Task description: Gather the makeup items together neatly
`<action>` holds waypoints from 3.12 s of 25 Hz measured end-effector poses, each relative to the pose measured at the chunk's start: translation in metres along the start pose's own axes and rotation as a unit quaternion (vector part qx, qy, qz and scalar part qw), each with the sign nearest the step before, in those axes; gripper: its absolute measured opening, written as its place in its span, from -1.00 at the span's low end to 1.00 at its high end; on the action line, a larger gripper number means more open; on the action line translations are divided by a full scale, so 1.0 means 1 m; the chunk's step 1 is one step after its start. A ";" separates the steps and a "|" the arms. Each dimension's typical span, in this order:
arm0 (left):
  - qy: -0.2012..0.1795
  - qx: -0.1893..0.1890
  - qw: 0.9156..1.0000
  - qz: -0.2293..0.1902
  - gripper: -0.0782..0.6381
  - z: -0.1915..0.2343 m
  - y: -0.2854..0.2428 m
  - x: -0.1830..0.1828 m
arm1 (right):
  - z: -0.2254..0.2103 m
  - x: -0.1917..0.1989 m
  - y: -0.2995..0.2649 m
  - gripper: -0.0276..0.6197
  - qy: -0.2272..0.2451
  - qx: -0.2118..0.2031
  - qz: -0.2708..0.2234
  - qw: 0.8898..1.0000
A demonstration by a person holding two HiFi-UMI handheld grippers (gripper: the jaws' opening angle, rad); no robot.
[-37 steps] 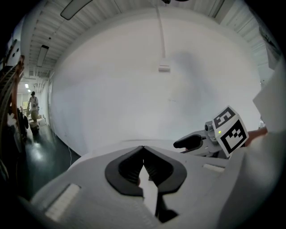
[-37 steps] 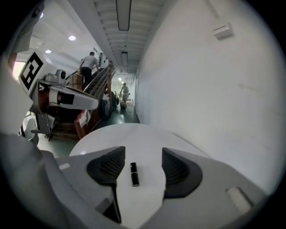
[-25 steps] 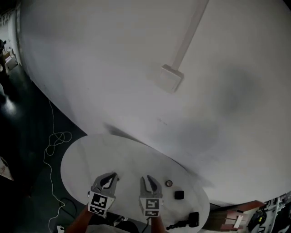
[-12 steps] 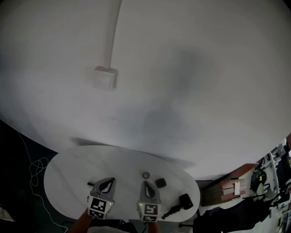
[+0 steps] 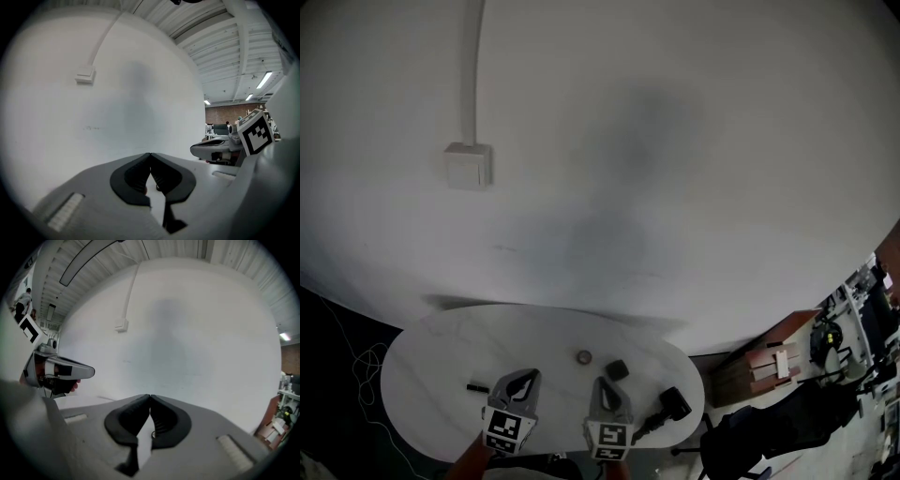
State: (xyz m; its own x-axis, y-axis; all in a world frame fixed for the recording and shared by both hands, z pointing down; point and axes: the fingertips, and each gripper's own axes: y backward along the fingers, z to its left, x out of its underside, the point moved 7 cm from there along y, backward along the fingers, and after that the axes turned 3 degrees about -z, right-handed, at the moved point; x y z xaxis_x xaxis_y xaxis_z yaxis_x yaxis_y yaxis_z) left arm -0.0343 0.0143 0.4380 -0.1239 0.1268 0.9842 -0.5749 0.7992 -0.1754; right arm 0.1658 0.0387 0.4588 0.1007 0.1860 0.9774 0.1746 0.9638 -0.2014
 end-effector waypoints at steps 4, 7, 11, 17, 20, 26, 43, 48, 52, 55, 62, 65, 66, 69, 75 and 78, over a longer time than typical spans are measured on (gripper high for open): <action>0.004 0.003 1.000 0.004 -0.75 -0.001 -0.007 0.008 | -0.001 0.003 -0.002 -0.90 0.001 0.000 0.004 1.000; -0.003 0.011 1.000 0.005 -0.75 -0.002 -0.016 0.004 | -0.004 0.007 -0.008 -0.90 0.003 0.001 0.011 1.000; -0.003 0.017 1.000 0.012 -0.75 -0.002 -0.031 0.005 | -0.011 0.016 -0.018 -0.90 0.000 0.003 0.024 1.000; 0.007 0.024 0.999 0.036 -0.75 0.000 -0.060 0.028 | -0.021 0.044 -0.044 -0.90 -0.009 0.001 0.054 0.998; 0.010 0.024 0.998 0.051 -0.75 0.002 -0.075 0.046 | -0.027 0.061 -0.058 -0.90 -0.014 0.000 0.068 0.998; 0.021 0.019 0.997 0.076 -0.75 0.007 -0.098 0.079 | -0.033 0.093 -0.083 -0.90 -0.028 -0.005 0.088 0.996; 0.050 0.003 0.991 0.121 -0.75 0.019 -0.128 0.140 | -0.027 0.168 -0.150 -0.11 -0.045 -0.053 0.175 0.982; 0.058 -0.005 0.990 0.129 -0.75 0.025 -0.130 0.149 | -0.026 0.176 -0.164 -0.11 -0.042 -0.058 0.194 0.978; 0.062 -0.008 0.989 0.134 -0.75 0.028 -0.132 0.155 | -0.026 0.182 -0.168 -0.11 -0.040 -0.061 0.203 0.977; 0.064 -0.009 0.989 0.135 -0.75 0.027 -0.132 0.156 | -0.026 0.185 -0.170 -0.11 -0.038 -0.063 0.207 0.976; 0.068 -0.011 0.988 0.136 -0.75 0.026 -0.132 0.160 | -0.026 0.190 -0.174 -0.14 -0.020 -0.067 0.230 0.971; 0.069 -0.014 0.988 0.136 -0.75 0.027 -0.130 0.160 | -0.026 0.189 -0.175 -0.25 -0.013 -0.071 0.233 0.970; 0.069 -0.014 0.988 0.137 -0.75 0.027 -0.129 0.160 | -0.026 0.189 -0.175 -0.25 -0.013 -0.072 0.233 0.970; 0.069 -0.016 0.988 0.138 -0.75 0.028 -0.127 0.161 | -0.025 0.189 -0.175 -0.26 -0.013 -0.074 0.233 0.969; 0.068 -0.023 0.989 0.130 -0.75 0.031 -0.120 0.152 | -0.020 0.173 -0.173 -0.26 -0.013 -0.079 0.216 0.973; 0.066 -0.032 0.990 0.124 -0.75 0.036 -0.112 0.146 | -0.013 0.158 -0.171 -0.26 -0.007 -0.087 0.200 0.976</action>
State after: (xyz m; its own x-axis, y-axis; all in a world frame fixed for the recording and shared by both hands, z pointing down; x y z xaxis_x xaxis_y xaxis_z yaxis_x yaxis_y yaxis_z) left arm -0.0172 -0.0776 0.5999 -0.1449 0.3954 0.9070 -0.4872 0.7693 -0.4132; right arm 0.1649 -0.0990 0.6463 0.1823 0.5444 0.8188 0.2873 0.7669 -0.5739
